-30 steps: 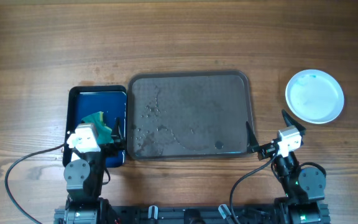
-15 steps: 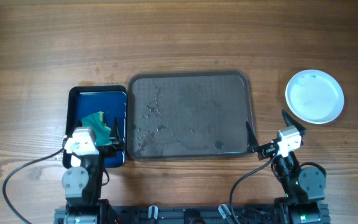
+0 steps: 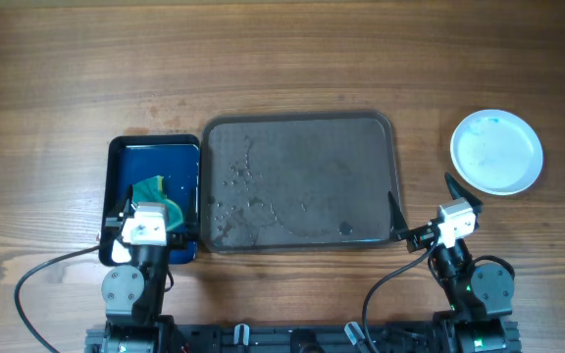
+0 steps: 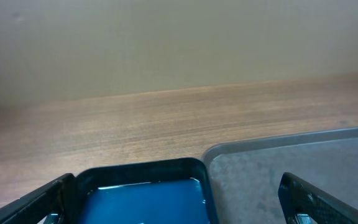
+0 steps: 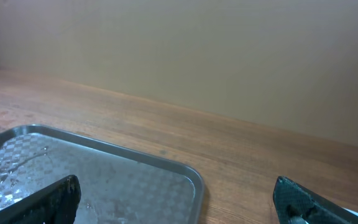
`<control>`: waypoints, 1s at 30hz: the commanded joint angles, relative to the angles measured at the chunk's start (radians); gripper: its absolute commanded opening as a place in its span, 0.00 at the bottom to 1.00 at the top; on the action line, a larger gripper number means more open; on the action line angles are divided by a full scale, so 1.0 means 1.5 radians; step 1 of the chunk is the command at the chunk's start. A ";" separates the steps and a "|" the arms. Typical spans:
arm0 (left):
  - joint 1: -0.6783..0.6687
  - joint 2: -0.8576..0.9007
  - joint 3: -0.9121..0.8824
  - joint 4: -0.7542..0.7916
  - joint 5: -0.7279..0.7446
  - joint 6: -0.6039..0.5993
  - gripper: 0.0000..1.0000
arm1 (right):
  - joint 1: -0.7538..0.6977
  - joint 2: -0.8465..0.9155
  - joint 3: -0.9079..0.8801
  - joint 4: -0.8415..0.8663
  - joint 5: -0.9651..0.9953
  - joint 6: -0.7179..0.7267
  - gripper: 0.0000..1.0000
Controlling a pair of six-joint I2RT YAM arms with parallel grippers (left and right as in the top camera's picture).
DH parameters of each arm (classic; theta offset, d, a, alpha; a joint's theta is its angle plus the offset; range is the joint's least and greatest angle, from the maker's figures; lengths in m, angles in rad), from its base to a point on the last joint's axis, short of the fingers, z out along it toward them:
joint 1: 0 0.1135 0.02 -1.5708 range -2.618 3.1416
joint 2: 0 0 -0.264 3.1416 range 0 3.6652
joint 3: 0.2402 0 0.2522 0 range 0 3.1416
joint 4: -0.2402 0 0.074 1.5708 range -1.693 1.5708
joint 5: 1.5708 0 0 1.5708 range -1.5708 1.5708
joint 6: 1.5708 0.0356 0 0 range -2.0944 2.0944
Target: Clean dirty plates on tray and stack at the side
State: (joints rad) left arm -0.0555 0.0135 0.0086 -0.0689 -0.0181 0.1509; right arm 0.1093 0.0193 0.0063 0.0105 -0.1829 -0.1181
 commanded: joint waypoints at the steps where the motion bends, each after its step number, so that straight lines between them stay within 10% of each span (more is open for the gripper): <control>1: -0.004 -0.007 -0.002 -0.002 -0.011 0.031 1.00 | -0.003 -0.008 -0.001 0.002 -0.001 -0.007 1.00; 30: -0.004 -0.007 -0.002 0.001 -0.031 -0.071 1.00 | -0.003 -0.008 -0.001 0.002 -0.001 -0.007 1.00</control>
State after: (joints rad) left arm -0.0555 0.0135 0.0082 -0.0685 -0.0402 0.0635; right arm 0.1093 0.0193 0.0063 0.0105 -0.1829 -0.1181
